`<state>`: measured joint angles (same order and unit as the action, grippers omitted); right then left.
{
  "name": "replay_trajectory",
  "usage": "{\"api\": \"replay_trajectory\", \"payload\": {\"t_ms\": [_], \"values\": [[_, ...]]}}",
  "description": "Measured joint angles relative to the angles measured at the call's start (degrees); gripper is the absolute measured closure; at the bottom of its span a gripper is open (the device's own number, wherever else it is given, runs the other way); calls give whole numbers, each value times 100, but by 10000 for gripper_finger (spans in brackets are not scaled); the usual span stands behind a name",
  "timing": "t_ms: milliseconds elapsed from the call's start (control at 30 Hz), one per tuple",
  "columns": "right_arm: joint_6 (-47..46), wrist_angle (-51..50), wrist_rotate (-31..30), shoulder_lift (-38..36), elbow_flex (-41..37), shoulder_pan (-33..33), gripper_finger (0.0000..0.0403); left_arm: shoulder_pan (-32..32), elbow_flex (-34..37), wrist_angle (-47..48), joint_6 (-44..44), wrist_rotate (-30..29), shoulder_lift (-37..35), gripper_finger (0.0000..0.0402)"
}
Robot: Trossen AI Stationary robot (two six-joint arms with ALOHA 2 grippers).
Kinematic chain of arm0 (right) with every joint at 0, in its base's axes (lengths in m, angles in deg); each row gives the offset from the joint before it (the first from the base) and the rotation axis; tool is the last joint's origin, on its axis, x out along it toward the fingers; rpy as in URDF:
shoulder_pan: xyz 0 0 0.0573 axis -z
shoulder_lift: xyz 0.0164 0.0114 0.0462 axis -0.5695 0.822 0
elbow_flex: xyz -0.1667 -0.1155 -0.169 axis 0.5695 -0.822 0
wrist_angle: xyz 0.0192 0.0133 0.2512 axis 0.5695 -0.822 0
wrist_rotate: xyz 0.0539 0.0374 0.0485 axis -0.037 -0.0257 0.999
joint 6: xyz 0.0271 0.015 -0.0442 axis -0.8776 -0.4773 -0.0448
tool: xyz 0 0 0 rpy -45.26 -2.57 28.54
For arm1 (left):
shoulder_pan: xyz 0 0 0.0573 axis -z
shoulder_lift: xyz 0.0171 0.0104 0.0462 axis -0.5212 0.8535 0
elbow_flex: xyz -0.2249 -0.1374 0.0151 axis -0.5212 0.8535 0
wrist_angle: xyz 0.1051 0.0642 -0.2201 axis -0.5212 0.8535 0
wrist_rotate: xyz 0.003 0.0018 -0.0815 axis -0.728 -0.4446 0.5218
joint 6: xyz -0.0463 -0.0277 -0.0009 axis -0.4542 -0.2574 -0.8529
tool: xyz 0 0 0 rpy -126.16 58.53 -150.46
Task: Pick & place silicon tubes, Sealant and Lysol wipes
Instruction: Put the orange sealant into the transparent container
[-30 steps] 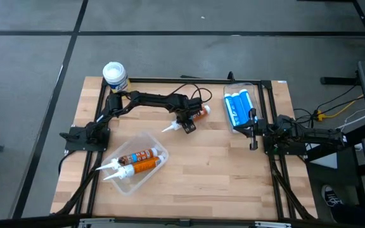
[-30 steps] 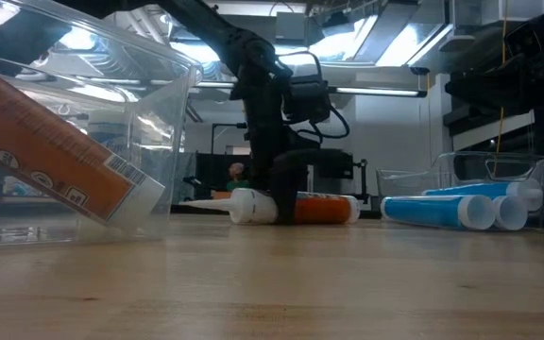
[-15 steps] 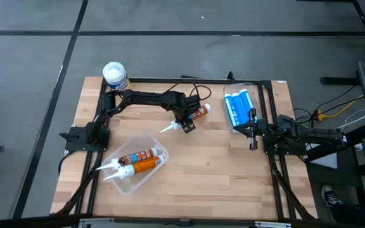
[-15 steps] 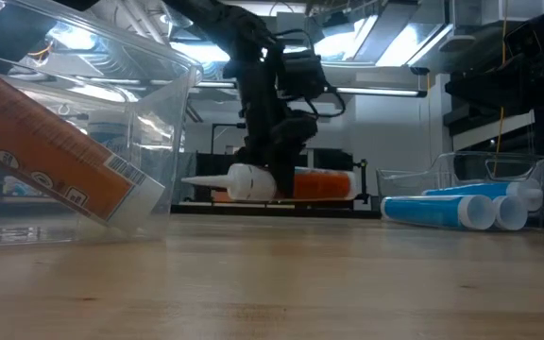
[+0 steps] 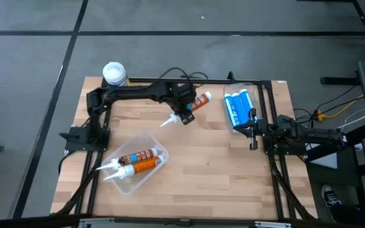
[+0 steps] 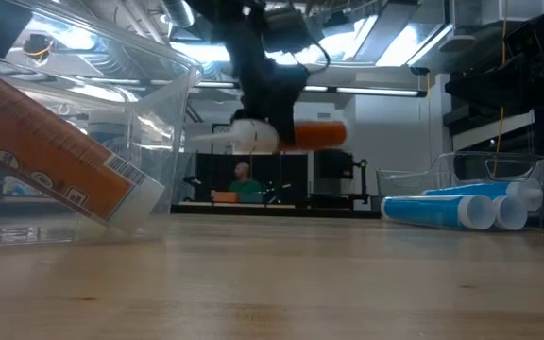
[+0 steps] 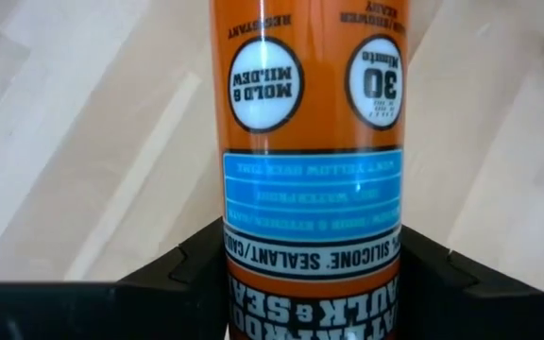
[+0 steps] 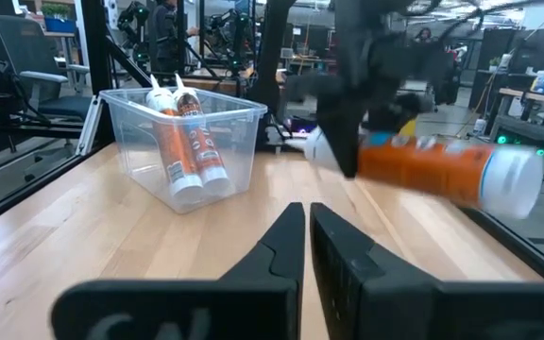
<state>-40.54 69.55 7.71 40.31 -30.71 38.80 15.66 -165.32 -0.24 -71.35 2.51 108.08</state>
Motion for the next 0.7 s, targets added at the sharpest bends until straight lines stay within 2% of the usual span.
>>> {"api": "replay_trajectory", "payload": {"t_ms": [300,700], "values": [[-1,0,0,2,-1,-1,378,-59,-6,293,-593,735,-795,201],[-1,0,0,1,-1,-1,378,453,-13,1419,-1414,1240,-1660,201]]}}
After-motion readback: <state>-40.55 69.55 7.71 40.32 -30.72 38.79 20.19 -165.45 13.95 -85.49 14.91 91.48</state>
